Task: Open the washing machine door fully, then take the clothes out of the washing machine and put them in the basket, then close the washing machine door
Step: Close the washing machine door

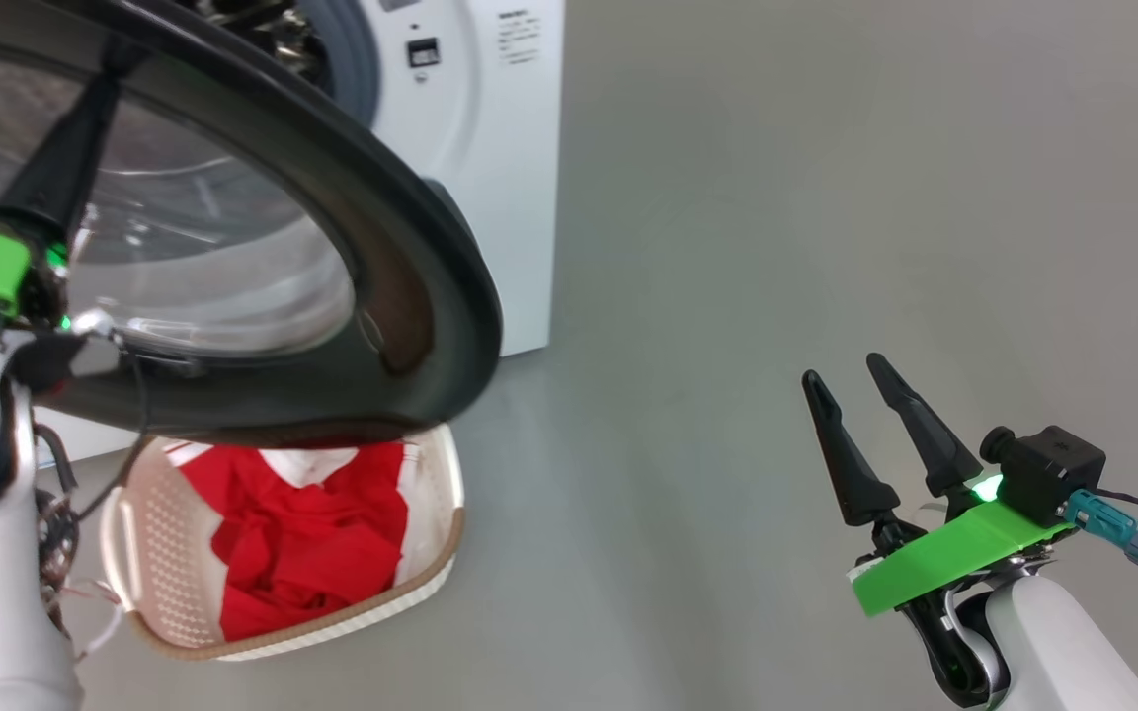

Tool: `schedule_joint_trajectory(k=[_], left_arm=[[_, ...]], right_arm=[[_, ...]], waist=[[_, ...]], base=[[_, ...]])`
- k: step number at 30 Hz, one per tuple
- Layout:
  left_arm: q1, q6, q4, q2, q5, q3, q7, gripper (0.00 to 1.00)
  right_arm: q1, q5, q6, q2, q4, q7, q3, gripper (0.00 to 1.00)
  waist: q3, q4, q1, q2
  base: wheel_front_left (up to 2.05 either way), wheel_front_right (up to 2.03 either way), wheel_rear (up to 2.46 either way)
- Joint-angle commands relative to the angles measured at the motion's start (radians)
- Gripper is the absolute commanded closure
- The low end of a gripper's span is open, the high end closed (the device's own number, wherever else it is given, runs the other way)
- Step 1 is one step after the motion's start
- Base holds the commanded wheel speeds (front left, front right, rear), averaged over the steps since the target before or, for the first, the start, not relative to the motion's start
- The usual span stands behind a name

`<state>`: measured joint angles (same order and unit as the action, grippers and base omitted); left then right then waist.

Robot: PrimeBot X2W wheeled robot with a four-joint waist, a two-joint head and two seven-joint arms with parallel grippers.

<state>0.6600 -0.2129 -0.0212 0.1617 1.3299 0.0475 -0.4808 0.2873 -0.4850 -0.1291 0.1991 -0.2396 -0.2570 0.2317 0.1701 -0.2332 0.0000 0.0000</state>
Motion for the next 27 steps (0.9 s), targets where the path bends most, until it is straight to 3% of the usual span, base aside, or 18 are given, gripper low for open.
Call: schedule_joint_trajectory(k=[1,9,27], left_arm=[[0.062,0.019,0.008,0.045,-0.017,0.033,0.011,1.00],[0.110,0.047,-0.054,0.069,-0.037,0.049,0.039,1.00],[0.172,0.088,-0.149,0.075,-0.052,0.050,0.071,1.00]], right_arm=[[0.023,0.008,-0.002,-0.002,0.029,-0.005,0.010,0.00],[0.026,0.010,-0.002,-0.017,0.034,-0.005,0.001,0.00],[0.031,0.014,-0.002,-0.030,0.034,-0.005,-0.010,0.00]], waist=[[0.022,-0.034,0.0000,0.0000],[0.041,-0.082,0.0000,0.0000],[0.055,-0.105,0.0000,0.0000]], base=[[0.00,0.00,0.00],[0.00,0.00,0.00],[0.00,0.00,0.00]])
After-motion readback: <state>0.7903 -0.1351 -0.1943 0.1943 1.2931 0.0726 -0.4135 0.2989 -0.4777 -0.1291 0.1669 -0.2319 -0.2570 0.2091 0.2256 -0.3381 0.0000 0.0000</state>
